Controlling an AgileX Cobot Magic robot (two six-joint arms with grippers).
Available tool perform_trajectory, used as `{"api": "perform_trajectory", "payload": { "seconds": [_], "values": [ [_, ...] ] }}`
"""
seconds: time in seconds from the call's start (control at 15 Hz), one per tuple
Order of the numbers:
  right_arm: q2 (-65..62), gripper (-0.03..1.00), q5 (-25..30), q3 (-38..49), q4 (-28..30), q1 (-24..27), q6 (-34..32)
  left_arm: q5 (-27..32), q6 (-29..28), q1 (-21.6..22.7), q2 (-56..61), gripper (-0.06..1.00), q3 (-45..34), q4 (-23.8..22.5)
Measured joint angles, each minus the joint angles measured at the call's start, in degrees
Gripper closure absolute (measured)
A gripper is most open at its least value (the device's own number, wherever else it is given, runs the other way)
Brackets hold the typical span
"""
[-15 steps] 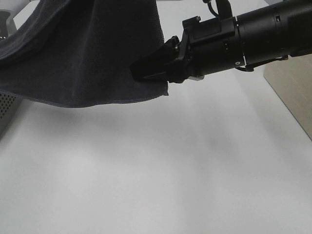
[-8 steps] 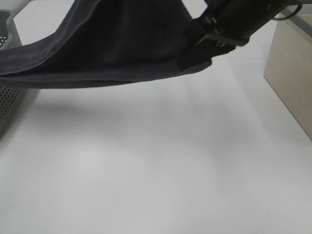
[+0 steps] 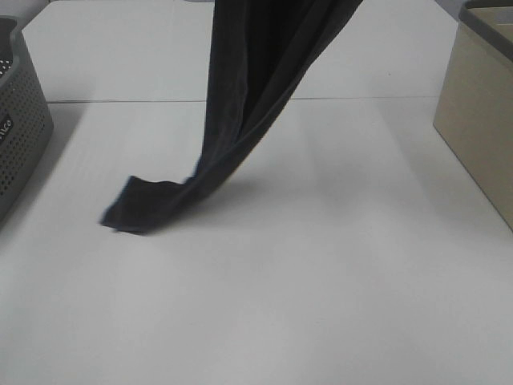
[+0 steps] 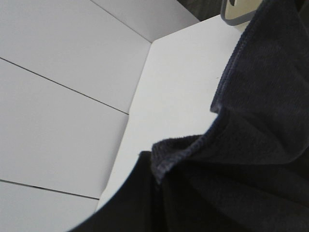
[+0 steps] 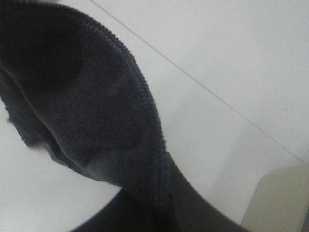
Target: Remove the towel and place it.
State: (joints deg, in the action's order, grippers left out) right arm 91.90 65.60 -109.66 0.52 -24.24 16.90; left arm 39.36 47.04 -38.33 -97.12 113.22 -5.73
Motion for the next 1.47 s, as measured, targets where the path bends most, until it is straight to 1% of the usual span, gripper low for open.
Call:
{"api": "perform_trajectory", "payload": {
  "seconds": [0.13,0.2,0.27,0.33,0.4,0.53,0.6,0.73,0.87,1.0,1.07,1.13,1.2,1.33,1.4,1.47],
  "values": [
    [0.74,0.95,-0.17,-2.92,2.86,0.00,-0.06,-2.46,0.00,1.43,0.00,0.94,0.00,-3.38],
    [0.92,0.95,-1.38,-3.44,4.98,0.00,-0.06,-3.78,0.00,2.29,0.00,0.94,0.00,-5.50],
    [0.92,0.95,-2.41,-3.55,6.07,0.00,-0.06,-4.41,0.00,2.64,0.00,0.94,0.00,-6.47],
    [0.92,0.95,-5.16,-3.55,8.08,0.00,-0.34,-6.53,0.00,3.50,0.00,0.94,0.00,-7.79],
    [0.92,0.95,-8.88,-3.55,9.85,0.00,-1.66,-9.63,0.00,4.35,-0.11,0.94,0.00,-8.42],
    [1.26,0.95,-18.79,-3.55,13.98,0.00,-6.07,-16.16,0.00,5.21,-0.57,0.94,0.00,-10.37],
    [1.83,0.95,-26.70,-3.55,16.62,0.00,-9.45,-22.46,0.00,5.73,-1.38,0.94,0.00,-12.09],
    [2.98,0.95,-36.50,-3.55,17.70,0.00,-12.43,-31.00,0.00,7.28,-2.58,0.94,0.00,-12.95],
    [4.93,0.95,-46.52,-3.55,17.76,0.00,-14.61,-39.36,-0.06,9.91,-4.24,0.94,0.00,-12.95],
    [7.10,0.95,-54.72,-3.55,17.70,0.00,-17.30,-45.38,-0.06,13.01,-6.02,0.94,0.00,-12.78],
    [8.14,0.95,-59.19,-3.55,17.65,0.00,-18.45,-48.82,-0.06,14.50,-6.93,0.94,0.00,-11.34],
    [9.22,0.95,-62.34,-3.55,17.65,0.00,-19.14,-52.48,-0.06,15.99,-8.02,0.94,0.00,-8.65],
    [9.85,0.95,-63.88,-3.55,17.65,0.00,-19.19,-54.20,-0.06,16.73,-8.59,0.94,0.00,-7.22],
    [12.55,0.95,-67.90,-3.55,17.65,0.00,-19.19,-59.01,-0.06,18.85,-10.89,0.94,0.00,-0.06],
    [13.87,0.95,-69.67,-3.55,17.65,0.00,-19.02,-60.91,-0.11,19.54,-12.03,0.94,0.00,2.92],
    [17.19,0.95,-71.51,-5.16,17.65,0.06,-18.74,-64.06,-0.23,19.88,-14.27,0.94,0.00,5.73]
  ]
}}
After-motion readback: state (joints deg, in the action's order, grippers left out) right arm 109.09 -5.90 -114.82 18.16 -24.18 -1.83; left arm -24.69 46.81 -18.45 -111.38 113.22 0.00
